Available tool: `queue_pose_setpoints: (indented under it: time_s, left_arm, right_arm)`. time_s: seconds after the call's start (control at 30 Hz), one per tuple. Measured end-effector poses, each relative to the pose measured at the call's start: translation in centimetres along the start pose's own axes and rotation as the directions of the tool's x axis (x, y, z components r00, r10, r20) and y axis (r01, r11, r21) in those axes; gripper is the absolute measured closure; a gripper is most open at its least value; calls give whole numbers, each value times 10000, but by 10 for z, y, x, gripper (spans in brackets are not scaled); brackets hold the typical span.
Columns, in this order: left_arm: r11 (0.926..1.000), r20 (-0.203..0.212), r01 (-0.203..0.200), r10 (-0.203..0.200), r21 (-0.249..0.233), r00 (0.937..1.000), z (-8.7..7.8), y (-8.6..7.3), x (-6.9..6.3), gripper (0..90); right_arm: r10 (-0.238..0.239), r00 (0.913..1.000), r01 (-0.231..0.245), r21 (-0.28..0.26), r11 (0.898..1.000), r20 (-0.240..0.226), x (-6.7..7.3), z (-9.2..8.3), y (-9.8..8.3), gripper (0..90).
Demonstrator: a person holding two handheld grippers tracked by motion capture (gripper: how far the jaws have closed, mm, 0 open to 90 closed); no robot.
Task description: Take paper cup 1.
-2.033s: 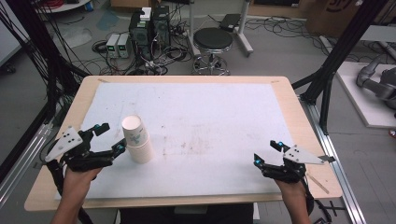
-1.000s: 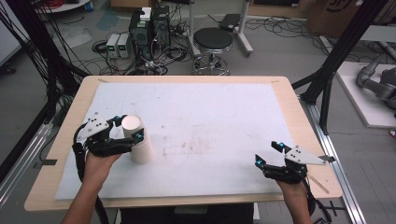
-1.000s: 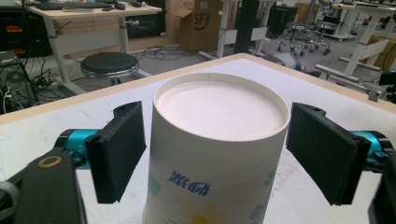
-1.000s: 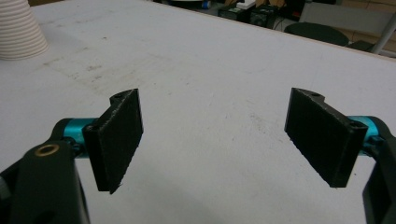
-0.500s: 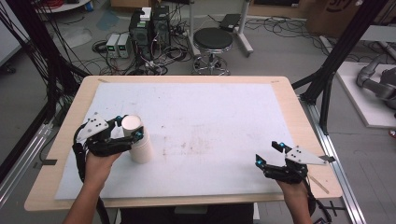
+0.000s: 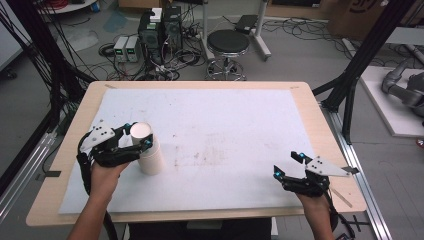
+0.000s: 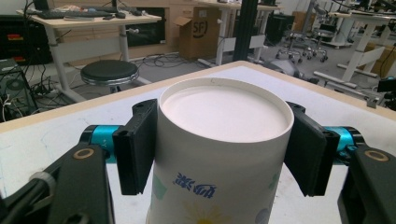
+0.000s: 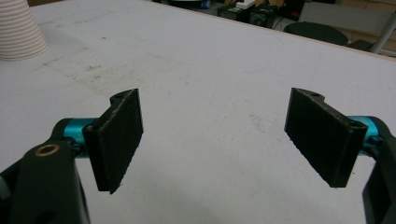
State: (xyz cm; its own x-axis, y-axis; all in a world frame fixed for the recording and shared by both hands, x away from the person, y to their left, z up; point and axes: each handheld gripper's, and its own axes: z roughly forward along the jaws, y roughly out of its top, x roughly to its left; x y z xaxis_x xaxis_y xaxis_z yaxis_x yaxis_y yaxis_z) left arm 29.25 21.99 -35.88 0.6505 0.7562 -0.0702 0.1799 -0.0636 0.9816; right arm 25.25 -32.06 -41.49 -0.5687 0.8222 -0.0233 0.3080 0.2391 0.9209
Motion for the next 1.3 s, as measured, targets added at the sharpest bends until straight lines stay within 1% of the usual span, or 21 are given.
queue_pose_setpoints:
  time_s: [0.13, 0.3, 0.47, 0.6, 0.63, 0.67, 0.73, 0.77, 0.8, 0.83, 1.1, 1.2, 1.3]
  left_arm:
    - [10000, -1, 8, -8, -70, 10000, 0, 2, 0, 330]
    - [9999, -33, -24, 23, -141, 10000, -2, 10, 0, 332]
    - [9996, -70, 79, -81, -283, 9999, -5, 21, 0, 334]
    - [9986, -80, 41, -45, -531, 10000, -8, 32, 0, 335]
    - [9976, -30, 61, -64, -684, 10000, -10, 38, -1, 335]
    - [9976, -30, 61, -64, -684, 10000, -10, 38, -1, 335]
    - [9970, -21, 7, -8, -775, 10000, -11, 44, -1, 336]
    - [9959, 26, -34, 37, -900, 10000, -13, 51, -2, 335]
    - [9956, 55, -74, 80, -935, 10000, -13, 54, -3, 336]
    - [9956, 55, -74, 80, -935, 10000, -13, 54, -3, 336]
    - [9905, 263, -378, 416, -1323, 9988, -13, 82, -9, 337]
    - [9895, 409, -463, 523, -1370, 9978, -9, 90, -14, 336]
    - [9887, 694, -474, 577, -1421, 9959, -4, 96, -20, 337]
  right_arm:
    - [-46, 10000, 46, -10, 10000, 7, 0, 0, 0, 199]
    - [-34, 10000, 34, 8, 10000, -18, 0, 0, 0, 199]
    - [-10, 10000, 11, 12, 10000, -33, 0, 0, 0, 199]
    - [-6, 10000, 7, 12, 10000, -50, 0, 0, 0, 199]
    - [15, 10000, -14, 24, 10000, -77, 0, 1, 0, 199]
    - [15, 10000, -14, 24, 10000, -77, 0, 1, 0, 199]
    - [21, 10000, -20, 32, 10000, -88, 0, 1, 0, 199]
    - [38, 10000, -37, 43, 10000, -91, 0, 1, 0, 199]
    - [26, 10000, -25, 41, 10000, -90, 0, 1, 0, 199]
    - [26, 10000, -25, 41, 10000, -90, 0, 1, 0, 199]
    - [66, 9999, -66, 15, 10000, -101, 0, 1, 0, 199]
    - [75, 9999, -75, 18, 10000, -106, -1, 1, -1, 199]
    - [35, 10000, -35, -11, 10000, -82, -1, 1, -1, 199]
